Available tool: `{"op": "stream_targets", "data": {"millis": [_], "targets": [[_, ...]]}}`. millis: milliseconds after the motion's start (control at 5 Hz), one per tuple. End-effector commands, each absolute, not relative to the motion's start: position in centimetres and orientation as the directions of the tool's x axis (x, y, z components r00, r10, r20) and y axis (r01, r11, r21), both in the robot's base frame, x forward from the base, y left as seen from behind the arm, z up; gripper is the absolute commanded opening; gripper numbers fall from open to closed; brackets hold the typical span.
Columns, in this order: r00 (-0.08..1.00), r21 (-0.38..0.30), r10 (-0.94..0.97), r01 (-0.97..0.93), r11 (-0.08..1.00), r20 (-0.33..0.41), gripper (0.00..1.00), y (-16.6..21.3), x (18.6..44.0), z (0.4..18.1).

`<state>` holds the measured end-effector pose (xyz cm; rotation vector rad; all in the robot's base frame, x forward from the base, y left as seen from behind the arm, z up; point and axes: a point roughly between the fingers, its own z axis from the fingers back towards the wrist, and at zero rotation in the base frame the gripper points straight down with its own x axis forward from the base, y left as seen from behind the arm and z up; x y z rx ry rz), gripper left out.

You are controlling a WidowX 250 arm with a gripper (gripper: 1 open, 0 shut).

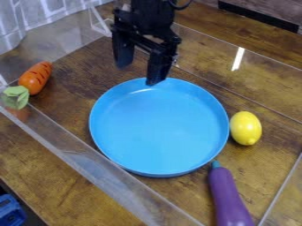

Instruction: Move the carrot to the left side

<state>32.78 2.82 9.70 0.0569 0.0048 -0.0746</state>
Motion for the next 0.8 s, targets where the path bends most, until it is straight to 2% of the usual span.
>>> {"op": "stream_targets", "data": {"millis": [0, 600], "targets": [[0.998, 0.056, -0.049, 0.048, 0.997, 0.034, 1.00, 4.0, 33.0, 10.6], [0.999, 0.040, -0.043, 0.043, 0.998, 0.007, 1.00, 4.6, 32.7, 9.3]]}}
